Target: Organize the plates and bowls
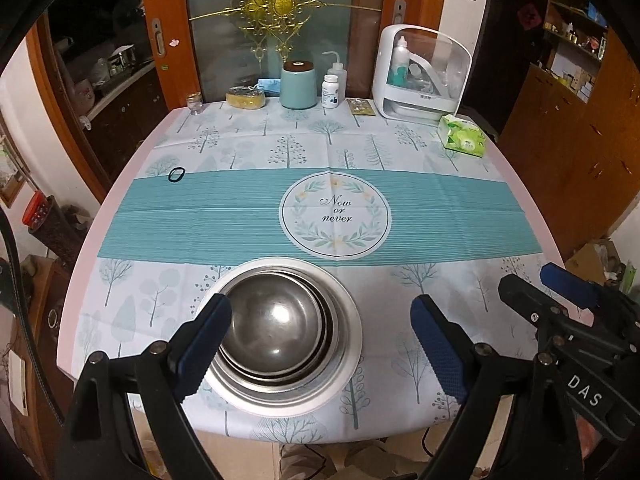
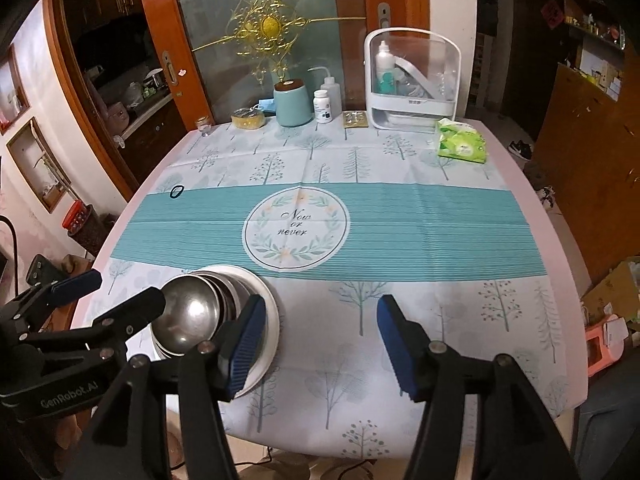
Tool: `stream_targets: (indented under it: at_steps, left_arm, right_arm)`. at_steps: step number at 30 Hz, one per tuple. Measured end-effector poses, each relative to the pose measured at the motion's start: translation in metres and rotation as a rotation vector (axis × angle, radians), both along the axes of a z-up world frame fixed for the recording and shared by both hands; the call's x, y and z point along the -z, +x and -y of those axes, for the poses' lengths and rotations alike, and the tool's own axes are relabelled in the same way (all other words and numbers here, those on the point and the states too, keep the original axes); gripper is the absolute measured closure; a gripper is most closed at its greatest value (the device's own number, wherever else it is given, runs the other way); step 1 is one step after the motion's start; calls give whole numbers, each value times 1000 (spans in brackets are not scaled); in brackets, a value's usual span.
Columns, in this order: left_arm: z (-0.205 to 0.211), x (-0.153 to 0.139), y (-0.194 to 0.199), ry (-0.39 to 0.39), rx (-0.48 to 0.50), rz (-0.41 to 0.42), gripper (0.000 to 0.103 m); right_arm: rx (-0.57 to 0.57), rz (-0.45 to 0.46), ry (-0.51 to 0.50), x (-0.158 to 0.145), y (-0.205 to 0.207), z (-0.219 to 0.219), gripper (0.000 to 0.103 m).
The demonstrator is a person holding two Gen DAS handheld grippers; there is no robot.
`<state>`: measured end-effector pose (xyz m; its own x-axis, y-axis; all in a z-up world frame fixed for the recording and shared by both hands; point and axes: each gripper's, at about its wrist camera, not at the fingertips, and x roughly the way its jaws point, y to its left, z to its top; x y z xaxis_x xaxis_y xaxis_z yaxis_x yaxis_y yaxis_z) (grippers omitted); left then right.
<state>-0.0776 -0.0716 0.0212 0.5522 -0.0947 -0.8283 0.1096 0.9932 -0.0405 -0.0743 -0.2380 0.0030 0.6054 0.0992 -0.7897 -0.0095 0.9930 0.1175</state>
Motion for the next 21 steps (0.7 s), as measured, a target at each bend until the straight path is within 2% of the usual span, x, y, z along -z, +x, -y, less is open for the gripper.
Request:
stream_targets:
  at_steps: [14, 21]
  left_arm:
    - [-7, -18, -25, 24, -62, 63, 13]
    - [-12, -18, -26, 30, -66, 51, 13]
  right_arm:
    - [57, 34, -9, -9, -17, -1, 44]
    - [52, 26, -16, -9, -18, -10, 44]
